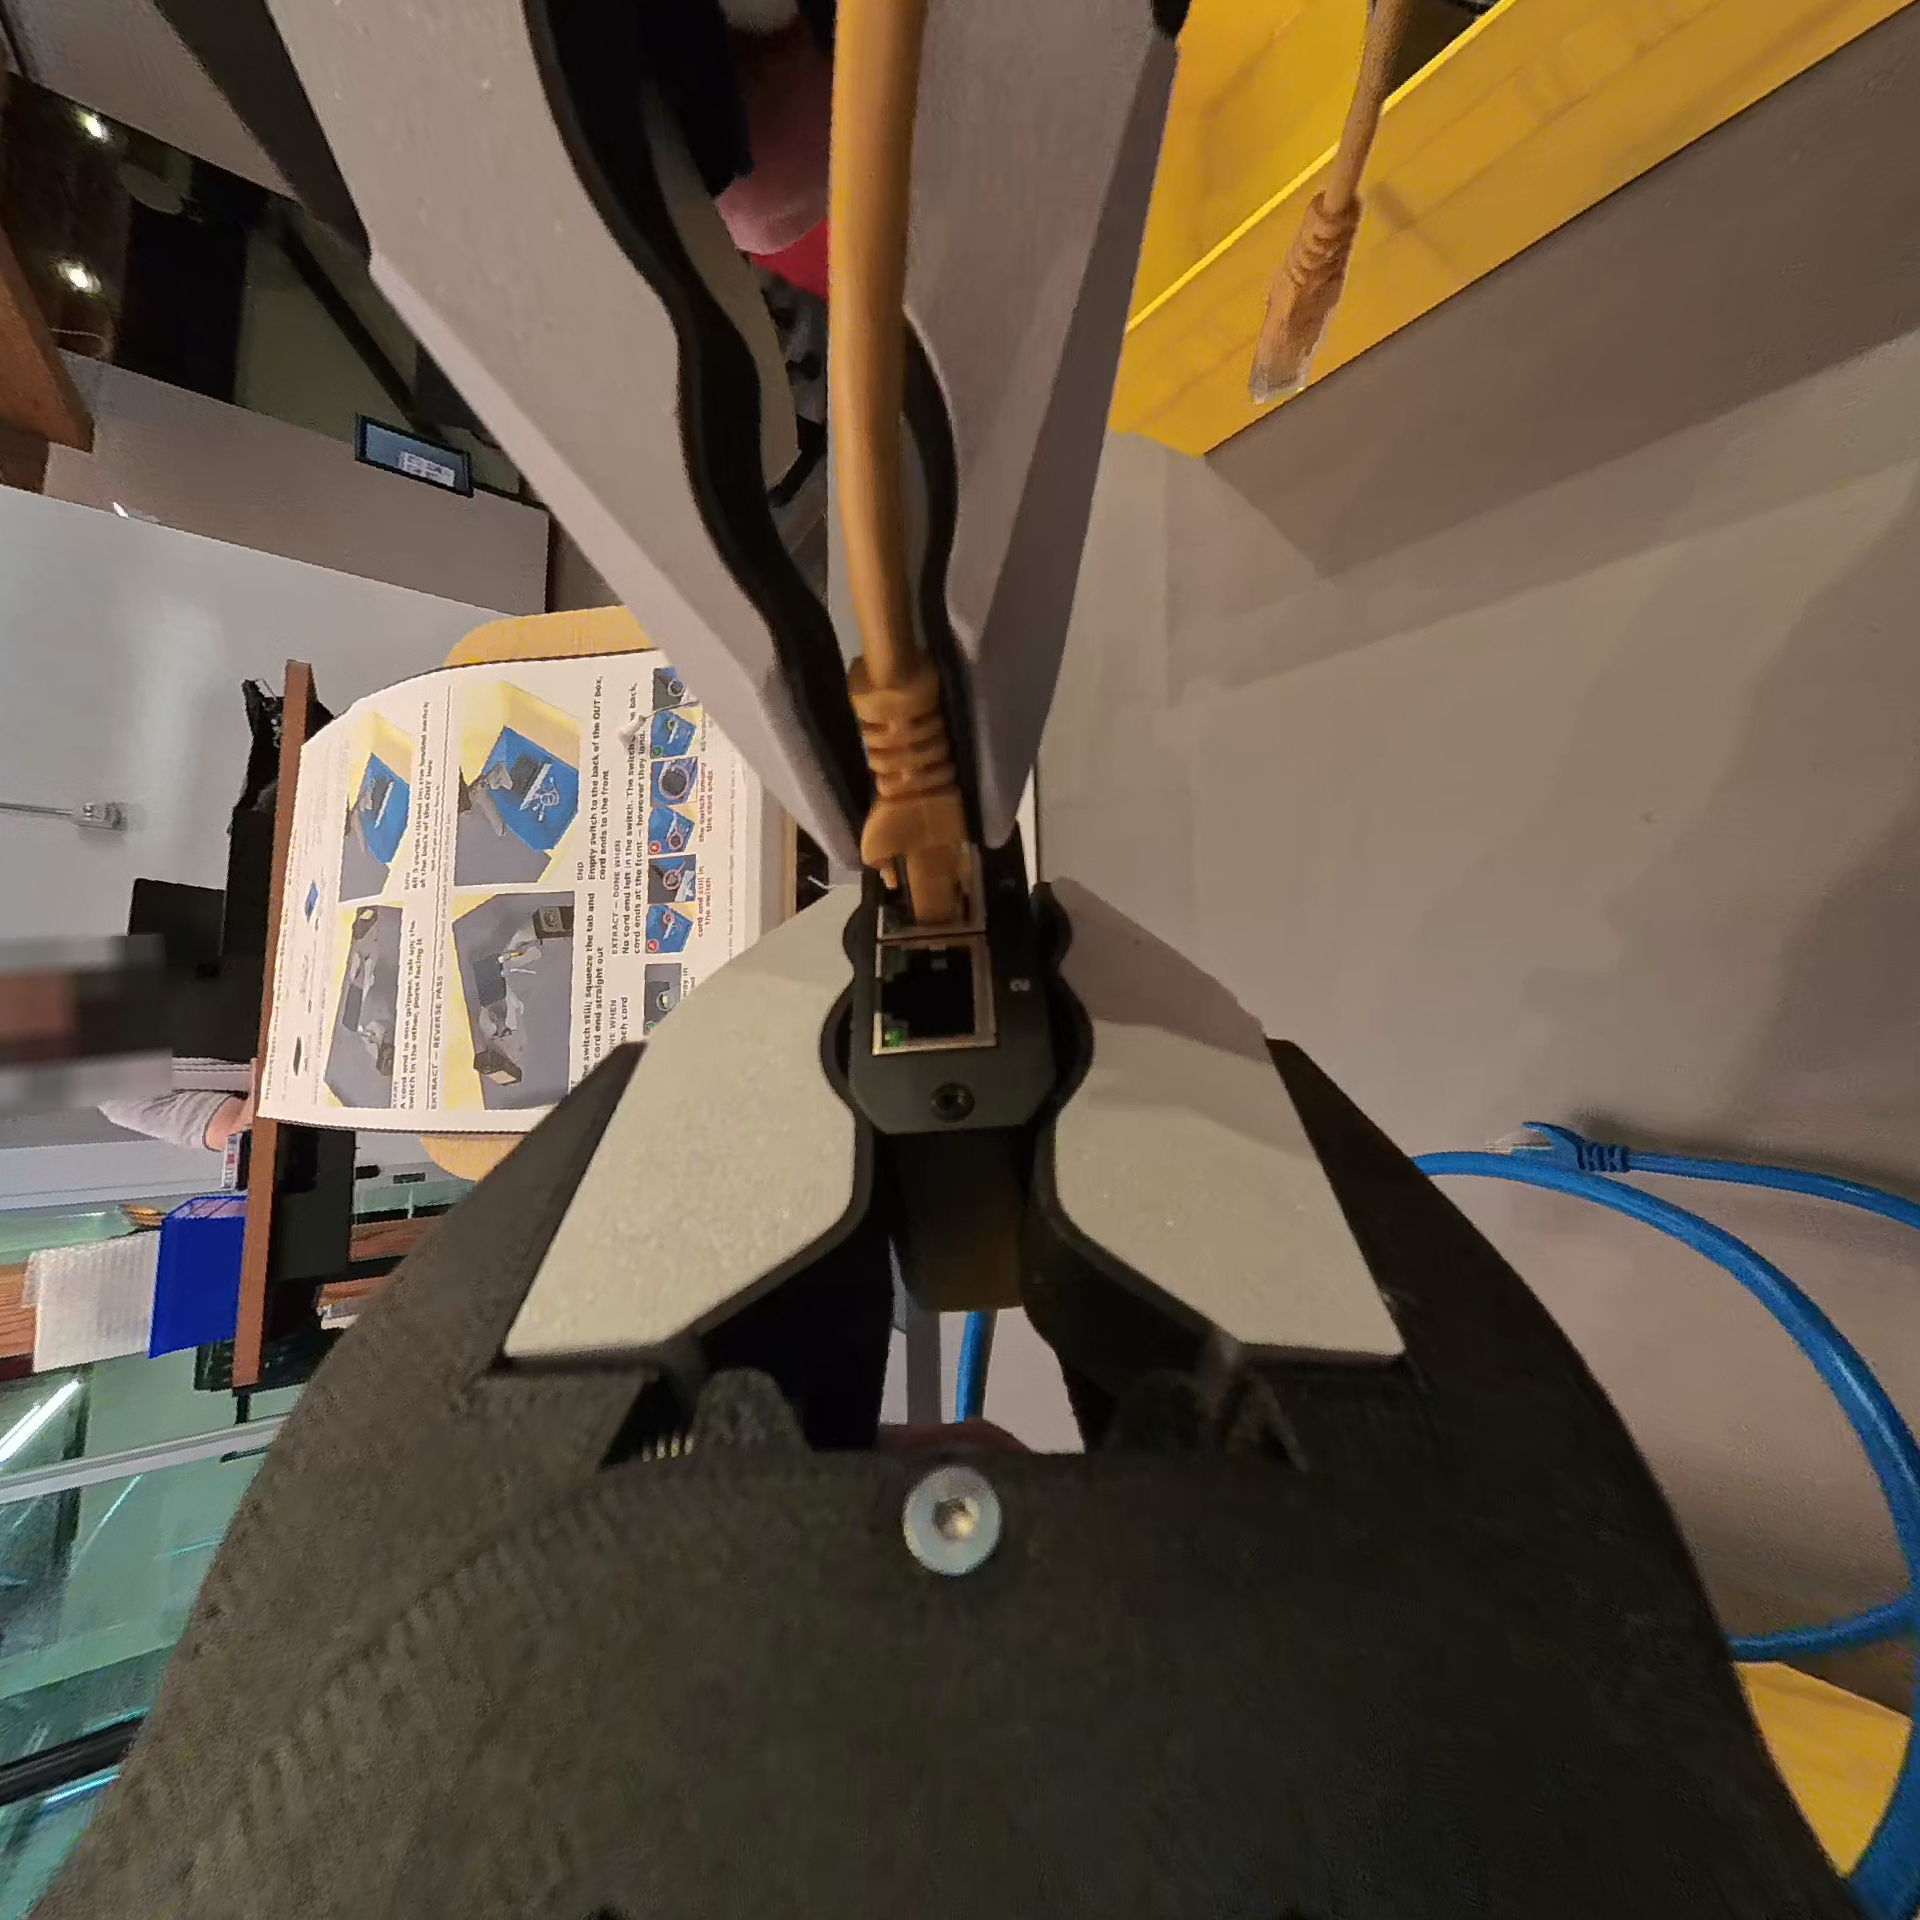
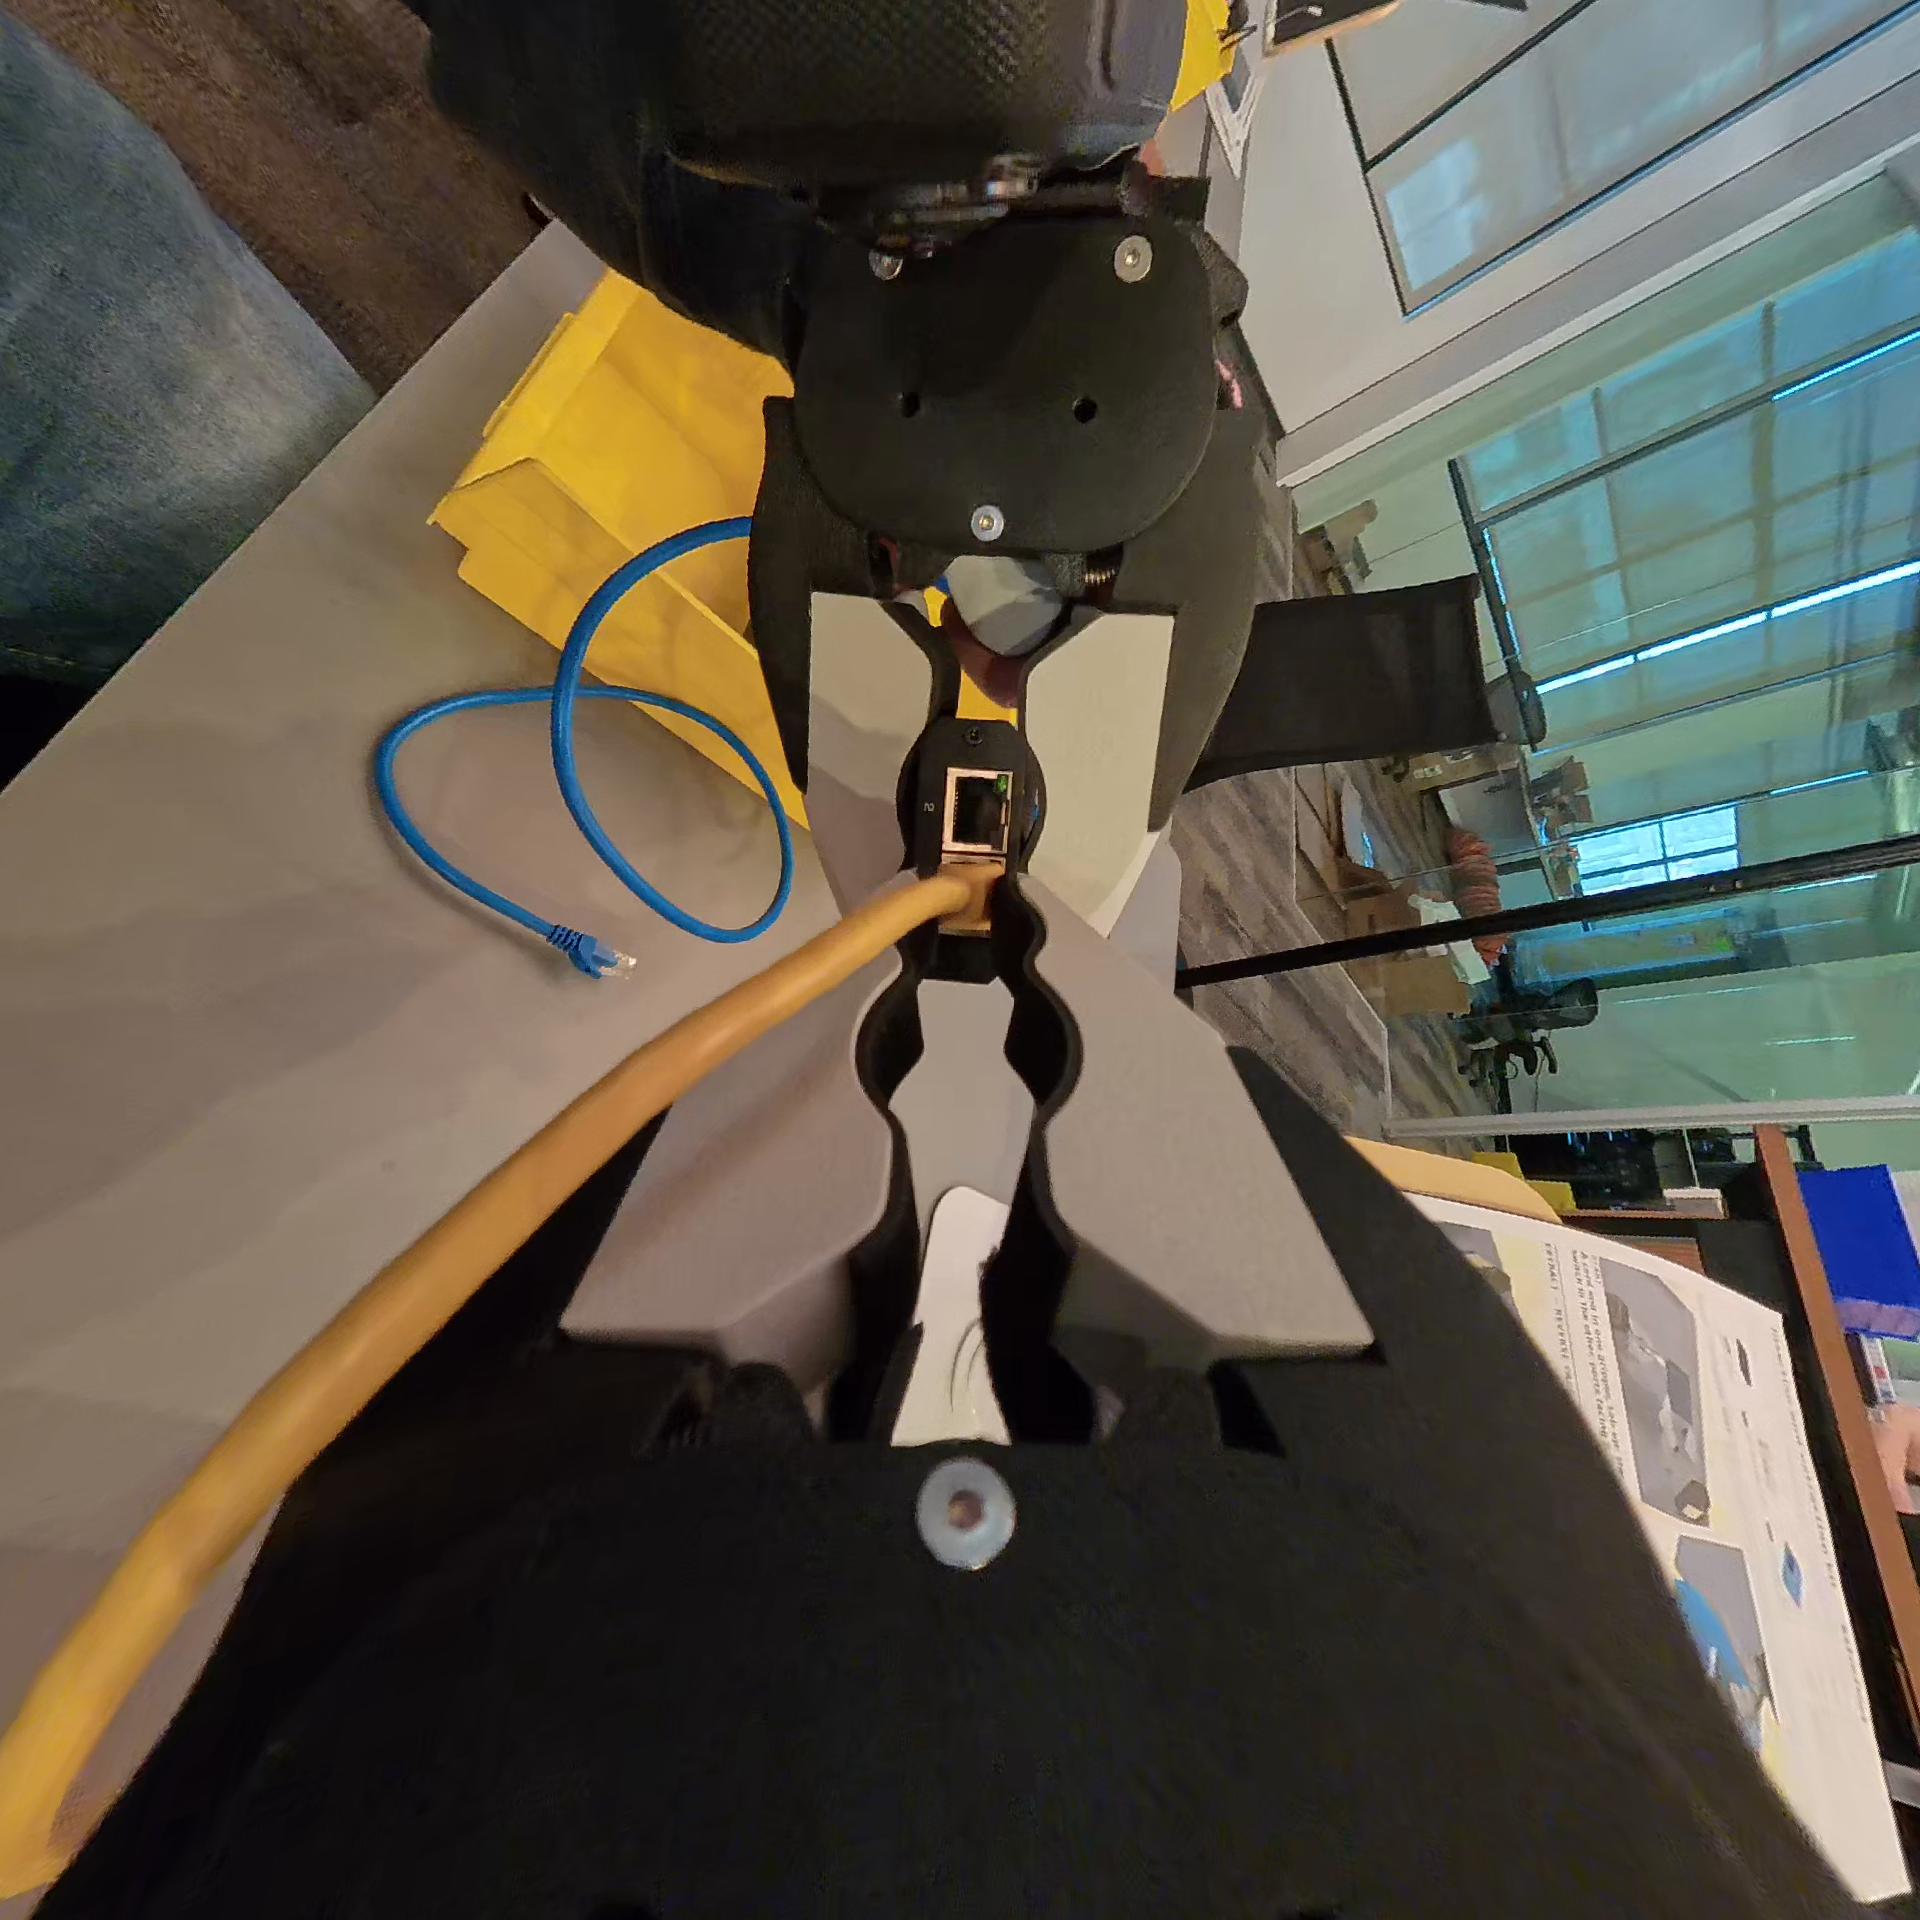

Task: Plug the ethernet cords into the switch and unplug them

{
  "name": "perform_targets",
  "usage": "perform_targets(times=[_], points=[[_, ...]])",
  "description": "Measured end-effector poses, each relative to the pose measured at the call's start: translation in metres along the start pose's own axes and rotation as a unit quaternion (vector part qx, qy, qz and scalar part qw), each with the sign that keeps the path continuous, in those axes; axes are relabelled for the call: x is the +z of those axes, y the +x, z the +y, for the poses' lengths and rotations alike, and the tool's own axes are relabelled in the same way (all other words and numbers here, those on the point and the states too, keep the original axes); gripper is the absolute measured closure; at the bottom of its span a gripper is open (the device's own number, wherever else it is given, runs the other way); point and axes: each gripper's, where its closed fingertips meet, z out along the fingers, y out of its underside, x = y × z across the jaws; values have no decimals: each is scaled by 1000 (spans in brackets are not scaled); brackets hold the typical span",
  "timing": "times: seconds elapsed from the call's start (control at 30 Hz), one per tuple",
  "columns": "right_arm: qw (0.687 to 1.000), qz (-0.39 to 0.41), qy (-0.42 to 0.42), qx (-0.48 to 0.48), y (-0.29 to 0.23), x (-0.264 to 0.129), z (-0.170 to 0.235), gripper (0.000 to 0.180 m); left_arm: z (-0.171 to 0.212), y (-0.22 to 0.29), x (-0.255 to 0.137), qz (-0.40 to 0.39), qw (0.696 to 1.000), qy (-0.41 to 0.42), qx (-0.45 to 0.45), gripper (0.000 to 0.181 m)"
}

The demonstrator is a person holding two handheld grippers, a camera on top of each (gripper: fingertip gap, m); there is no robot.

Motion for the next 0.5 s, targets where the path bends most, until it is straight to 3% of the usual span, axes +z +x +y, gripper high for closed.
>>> perform_targets(times=[0.5], points=[[1000,19,-12,-4,5,-2,-1,171,2,-6,-1,-10,1000,-2,-5,154]])
